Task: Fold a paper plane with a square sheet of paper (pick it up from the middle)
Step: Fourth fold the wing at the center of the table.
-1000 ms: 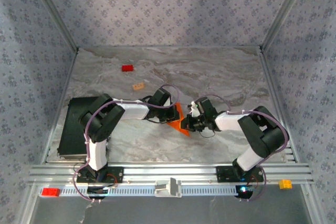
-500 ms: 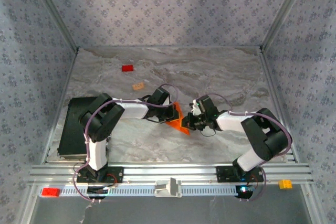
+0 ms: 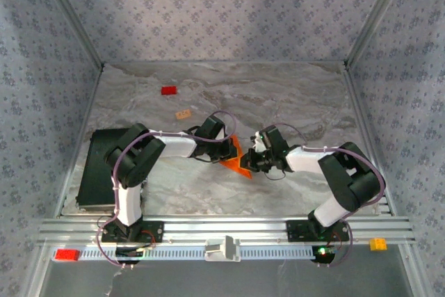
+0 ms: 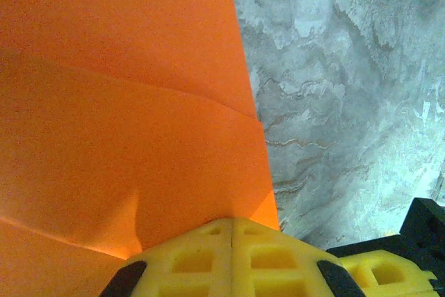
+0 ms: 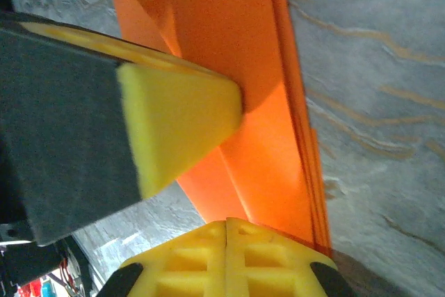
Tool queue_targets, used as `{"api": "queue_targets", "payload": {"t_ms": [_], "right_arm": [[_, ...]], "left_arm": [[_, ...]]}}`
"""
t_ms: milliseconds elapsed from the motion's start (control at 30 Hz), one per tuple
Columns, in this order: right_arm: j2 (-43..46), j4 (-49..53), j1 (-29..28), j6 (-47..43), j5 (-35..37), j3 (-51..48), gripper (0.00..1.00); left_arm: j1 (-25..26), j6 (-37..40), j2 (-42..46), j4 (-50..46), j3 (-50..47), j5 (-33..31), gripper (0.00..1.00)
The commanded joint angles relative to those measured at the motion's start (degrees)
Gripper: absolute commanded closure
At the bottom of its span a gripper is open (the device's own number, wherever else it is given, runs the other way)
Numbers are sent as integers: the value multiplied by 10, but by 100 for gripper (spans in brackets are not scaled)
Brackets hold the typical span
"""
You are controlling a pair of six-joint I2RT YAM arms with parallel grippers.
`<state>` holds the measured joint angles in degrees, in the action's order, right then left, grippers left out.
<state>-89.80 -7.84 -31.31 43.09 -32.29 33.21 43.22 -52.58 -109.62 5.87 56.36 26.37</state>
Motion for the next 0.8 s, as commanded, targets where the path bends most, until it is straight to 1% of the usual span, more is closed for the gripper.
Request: {"api": "queue_targets", "payload": {"t_ms": [0, 167, 400, 633, 767], "right_arm": [[-23, 17, -3, -2, 13, 4, 98], [-27, 26, -2, -7, 19, -17, 98], [18, 48, 0, -8, 18, -1, 99], [22, 36, 0, -2, 17, 8, 98], [21, 11, 10, 12, 11, -7, 98]], "left_arm": [[-4, 0, -21, -18, -7, -25, 98], [-1, -5, -25, -10, -8, -21, 98], [-1, -4, -27, -9, -7, -21, 98], [-1, -2, -28, -6, -10, -23, 98], [-2, -4, -31, -3, -10, -22, 98]]}}
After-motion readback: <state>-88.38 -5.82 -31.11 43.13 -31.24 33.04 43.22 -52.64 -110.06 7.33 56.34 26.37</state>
